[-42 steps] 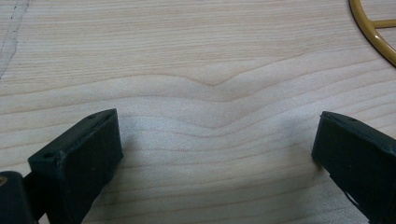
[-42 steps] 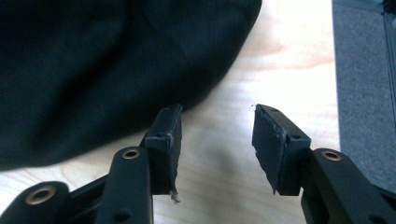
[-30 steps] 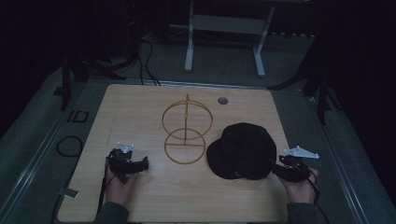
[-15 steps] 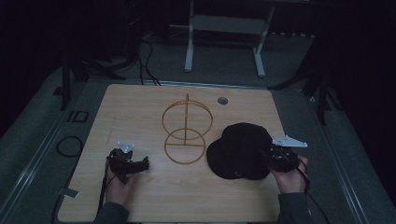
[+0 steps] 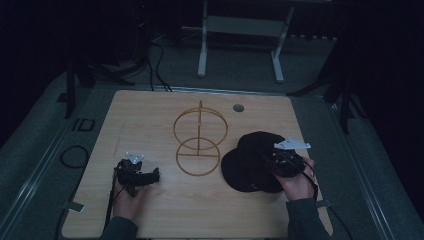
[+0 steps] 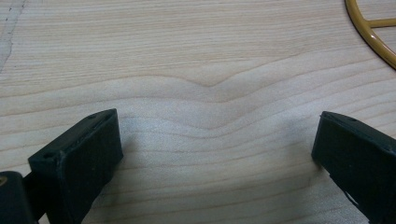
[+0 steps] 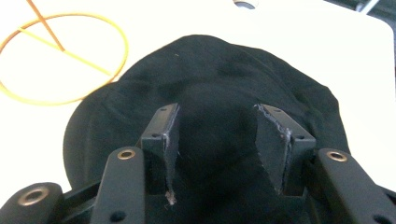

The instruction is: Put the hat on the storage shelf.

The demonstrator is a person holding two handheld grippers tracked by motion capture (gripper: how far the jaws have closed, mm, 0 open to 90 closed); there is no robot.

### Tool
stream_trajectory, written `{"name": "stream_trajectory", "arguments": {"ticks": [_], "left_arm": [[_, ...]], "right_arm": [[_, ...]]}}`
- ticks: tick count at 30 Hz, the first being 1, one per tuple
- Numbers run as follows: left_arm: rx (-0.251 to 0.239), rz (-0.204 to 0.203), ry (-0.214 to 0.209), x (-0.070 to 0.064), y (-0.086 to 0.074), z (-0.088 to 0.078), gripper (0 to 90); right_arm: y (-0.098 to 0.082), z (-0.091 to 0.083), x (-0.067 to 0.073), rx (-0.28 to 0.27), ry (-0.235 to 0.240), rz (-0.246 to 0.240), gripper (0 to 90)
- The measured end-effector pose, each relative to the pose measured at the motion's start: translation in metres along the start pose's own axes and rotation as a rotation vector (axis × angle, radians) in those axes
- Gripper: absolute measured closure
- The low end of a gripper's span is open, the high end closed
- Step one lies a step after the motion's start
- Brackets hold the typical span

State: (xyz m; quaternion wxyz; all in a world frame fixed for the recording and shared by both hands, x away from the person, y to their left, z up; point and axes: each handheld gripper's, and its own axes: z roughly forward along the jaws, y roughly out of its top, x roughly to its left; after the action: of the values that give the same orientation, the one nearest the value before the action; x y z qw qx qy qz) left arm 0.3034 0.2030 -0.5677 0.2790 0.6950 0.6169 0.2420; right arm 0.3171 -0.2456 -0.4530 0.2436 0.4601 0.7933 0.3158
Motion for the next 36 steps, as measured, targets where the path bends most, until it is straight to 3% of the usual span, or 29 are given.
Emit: {"name": "stream_trajectory", "arguments": {"ticks": [19, 28, 36], "left_arm": [[0.0, -0.001, 0.0, 0.0, 0.0, 0.0, 1.2], [0.0, 0.0, 0.001, 0.0, 0.0, 0.0, 1.2], [0.001, 0.002, 0.0, 0.0, 0.0, 0.0, 1.2]], "right_arm": [[0.031, 0.025, 0.045, 0.063, 0.062, -0.111, 44.2], [0.029, 0.045, 0.058, 0.147, 0.089, -0.119, 38.6], [0.026, 0.062, 0.062, 0.246, 0.093, -0.112, 38.9]]}}
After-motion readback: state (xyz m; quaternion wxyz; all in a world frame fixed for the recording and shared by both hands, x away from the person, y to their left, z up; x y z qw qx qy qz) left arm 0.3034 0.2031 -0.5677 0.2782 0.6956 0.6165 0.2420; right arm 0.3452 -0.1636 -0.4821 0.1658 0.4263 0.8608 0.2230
